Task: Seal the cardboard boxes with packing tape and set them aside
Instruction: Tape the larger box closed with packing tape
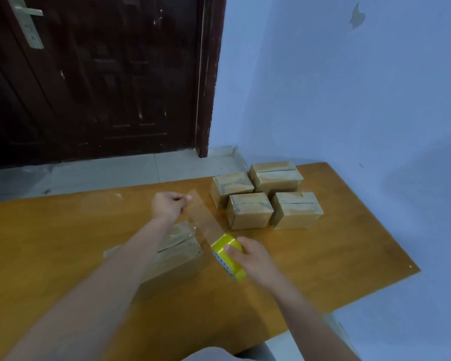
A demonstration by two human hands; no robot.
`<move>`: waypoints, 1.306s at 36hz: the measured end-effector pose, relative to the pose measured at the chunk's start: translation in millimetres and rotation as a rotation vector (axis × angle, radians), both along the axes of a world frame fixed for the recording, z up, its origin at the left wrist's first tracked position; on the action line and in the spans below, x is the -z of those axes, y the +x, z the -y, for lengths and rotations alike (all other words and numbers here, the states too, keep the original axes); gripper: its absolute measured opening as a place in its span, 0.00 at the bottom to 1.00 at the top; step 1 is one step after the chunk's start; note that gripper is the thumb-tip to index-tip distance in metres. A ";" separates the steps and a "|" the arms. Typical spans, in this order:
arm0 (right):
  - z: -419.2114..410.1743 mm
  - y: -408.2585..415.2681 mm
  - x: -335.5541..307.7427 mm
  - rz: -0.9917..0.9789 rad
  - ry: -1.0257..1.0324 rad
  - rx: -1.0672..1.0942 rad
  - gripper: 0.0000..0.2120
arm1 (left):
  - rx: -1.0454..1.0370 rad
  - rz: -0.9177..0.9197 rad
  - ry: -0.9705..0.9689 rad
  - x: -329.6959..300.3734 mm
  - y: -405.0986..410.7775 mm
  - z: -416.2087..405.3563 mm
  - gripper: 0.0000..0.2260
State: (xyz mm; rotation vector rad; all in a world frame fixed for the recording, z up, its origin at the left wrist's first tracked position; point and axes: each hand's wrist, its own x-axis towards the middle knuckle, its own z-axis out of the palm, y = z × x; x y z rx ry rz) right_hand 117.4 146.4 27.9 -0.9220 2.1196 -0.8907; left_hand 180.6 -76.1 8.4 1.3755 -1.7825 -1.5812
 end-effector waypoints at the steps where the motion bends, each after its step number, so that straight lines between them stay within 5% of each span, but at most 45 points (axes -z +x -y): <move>1: -0.6 0.0 0.5 -0.002 -0.001 0.001 0.13 | 0.000 0.000 0.002 1.7 -0.8 -0.4 0.08; 10: 4.1 14.4 5.4 0.086 0.006 0.014 0.16 | 0.060 0.038 0.038 6.0 0.7 7.8 0.24; 16: 1.3 19.0 14.3 0.154 0.068 0.030 0.15 | 0.173 0.053 0.150 8.5 8.2 16.9 0.02; 20: 0.4 24.0 15.7 0.155 0.054 0.025 0.12 | 0.161 0.060 0.157 9.6 9.9 18.8 0.08; 30: 3.2 40.8 19.5 0.245 0.041 0.102 0.14 | 0.251 0.396 -0.345 16.6 16.8 2.7 0.05; 34: 3.6 45.6 30.5 0.232 0.068 0.121 0.34 | 0.196 0.356 -0.333 27.3 16.0 -1.9 0.05; 38: 3.3 43.4 26.6 0.274 0.016 0.098 0.11 | 0.162 0.211 -0.277 32.4 13.7 1.4 0.04; 47: 2.8 41.3 35.8 0.294 0.000 0.097 0.11 | 0.074 0.007 -0.036 44.2 17.7 3.9 0.05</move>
